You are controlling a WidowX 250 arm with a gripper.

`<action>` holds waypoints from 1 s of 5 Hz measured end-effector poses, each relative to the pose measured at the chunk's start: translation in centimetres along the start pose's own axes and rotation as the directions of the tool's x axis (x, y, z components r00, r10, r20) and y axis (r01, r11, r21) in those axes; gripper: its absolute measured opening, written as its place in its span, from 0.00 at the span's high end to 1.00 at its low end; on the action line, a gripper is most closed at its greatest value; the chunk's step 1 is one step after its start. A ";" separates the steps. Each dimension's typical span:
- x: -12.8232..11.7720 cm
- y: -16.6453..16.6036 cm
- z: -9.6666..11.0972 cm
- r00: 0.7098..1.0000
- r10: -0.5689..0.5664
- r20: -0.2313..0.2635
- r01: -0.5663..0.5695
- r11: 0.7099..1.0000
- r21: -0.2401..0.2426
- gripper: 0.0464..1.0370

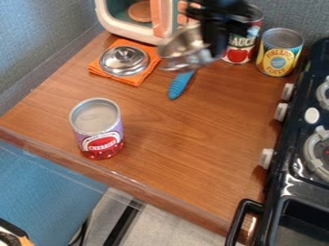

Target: Moved silver pot to the left side of the can

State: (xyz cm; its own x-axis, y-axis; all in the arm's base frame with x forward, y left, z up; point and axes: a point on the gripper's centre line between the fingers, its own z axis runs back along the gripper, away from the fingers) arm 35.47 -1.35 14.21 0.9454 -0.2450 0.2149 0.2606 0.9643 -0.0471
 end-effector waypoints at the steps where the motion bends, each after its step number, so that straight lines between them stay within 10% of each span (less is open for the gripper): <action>1: -3.0 4.1 1.1 0.990 0.139 0.003 -0.139 0.990 0.033 0.97; 5: -11.2 11.6 -2.0 0.892 0.452 0.005 -0.446 0.878 0.173 0.97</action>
State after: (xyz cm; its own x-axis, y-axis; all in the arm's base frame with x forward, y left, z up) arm 28.27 12.44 9.29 0.9601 0.2175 0.1758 -0.2262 0.9736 0.0313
